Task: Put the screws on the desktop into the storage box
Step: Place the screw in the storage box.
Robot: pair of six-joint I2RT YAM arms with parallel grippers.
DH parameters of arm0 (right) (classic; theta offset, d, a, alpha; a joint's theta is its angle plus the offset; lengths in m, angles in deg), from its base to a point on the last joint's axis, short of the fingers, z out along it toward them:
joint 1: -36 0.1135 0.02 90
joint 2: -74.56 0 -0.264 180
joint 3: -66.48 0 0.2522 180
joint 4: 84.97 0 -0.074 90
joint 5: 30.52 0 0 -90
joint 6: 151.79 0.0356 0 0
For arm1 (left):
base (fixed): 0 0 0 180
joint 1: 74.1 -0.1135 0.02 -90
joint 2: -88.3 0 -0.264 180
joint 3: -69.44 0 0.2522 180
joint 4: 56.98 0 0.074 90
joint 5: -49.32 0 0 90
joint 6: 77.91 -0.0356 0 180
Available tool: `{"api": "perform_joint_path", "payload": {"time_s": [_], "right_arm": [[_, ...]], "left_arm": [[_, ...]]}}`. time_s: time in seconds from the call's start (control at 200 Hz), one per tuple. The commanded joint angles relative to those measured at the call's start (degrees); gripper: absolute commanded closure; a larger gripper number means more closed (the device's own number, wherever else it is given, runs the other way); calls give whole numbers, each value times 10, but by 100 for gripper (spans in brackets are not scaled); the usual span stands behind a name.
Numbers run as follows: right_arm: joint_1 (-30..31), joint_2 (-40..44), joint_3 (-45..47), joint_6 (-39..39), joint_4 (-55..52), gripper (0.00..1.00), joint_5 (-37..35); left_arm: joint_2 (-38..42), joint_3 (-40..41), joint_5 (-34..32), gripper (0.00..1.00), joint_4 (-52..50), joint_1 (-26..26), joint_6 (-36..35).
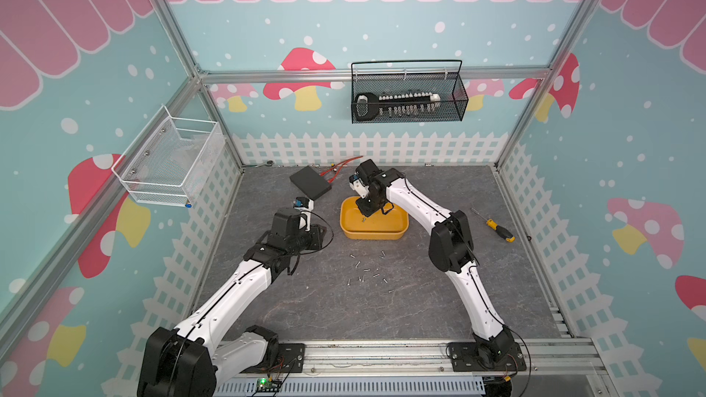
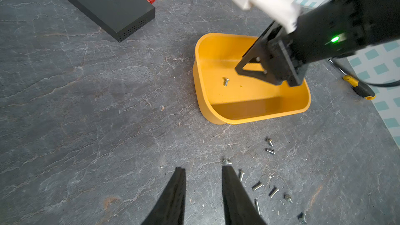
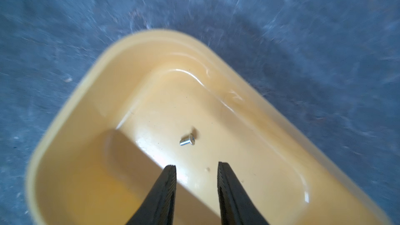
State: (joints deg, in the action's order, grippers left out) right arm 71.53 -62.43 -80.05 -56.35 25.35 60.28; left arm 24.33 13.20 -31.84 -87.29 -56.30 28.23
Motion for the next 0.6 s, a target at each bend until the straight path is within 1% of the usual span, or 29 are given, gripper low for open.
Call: {"api": "perform_joint_path", "payload": {"time_s": [0.0, 0.075, 0.145, 0.225, 0.285, 0.335, 0.35, 0.425, 0.505, 0.595], "right_arm": [[2, 82, 0, 11, 12, 61, -24], [3, 122, 22, 26, 20, 60, -37], [7, 181, 87, 44, 61, 58, -57], [13, 275, 223, 65, 149, 55, -85], [13, 374, 338, 87, 227, 54, -99], [13, 444, 428, 105, 285, 52, -113], [12, 464, 446, 112, 298, 52, -117], [12, 550, 543, 134, 335, 51, -131], [13, 627, 609, 153, 343, 49, -145], [12, 699, 662, 166, 336, 49, -157]], "left_arm": [[6, -16, 6, 67, -7, 1, -1], [6, -15, 6, 67, -6, 2, -1], [8, -15, 8, 67, -2, 7, -1], [15, -11, 13, 67, 7, 21, -1], [21, -8, 10, 67, 17, 39, 1], [20, -7, 0, 67, 20, 58, 8], [20, -8, -5, 67, 22, 76, 11], [9, -12, -34, 66, 24, 128, 29], [-7, -20, -70, 64, 24, 179, 45], [-18, -24, -89, 60, 23, 206, 64]]}}
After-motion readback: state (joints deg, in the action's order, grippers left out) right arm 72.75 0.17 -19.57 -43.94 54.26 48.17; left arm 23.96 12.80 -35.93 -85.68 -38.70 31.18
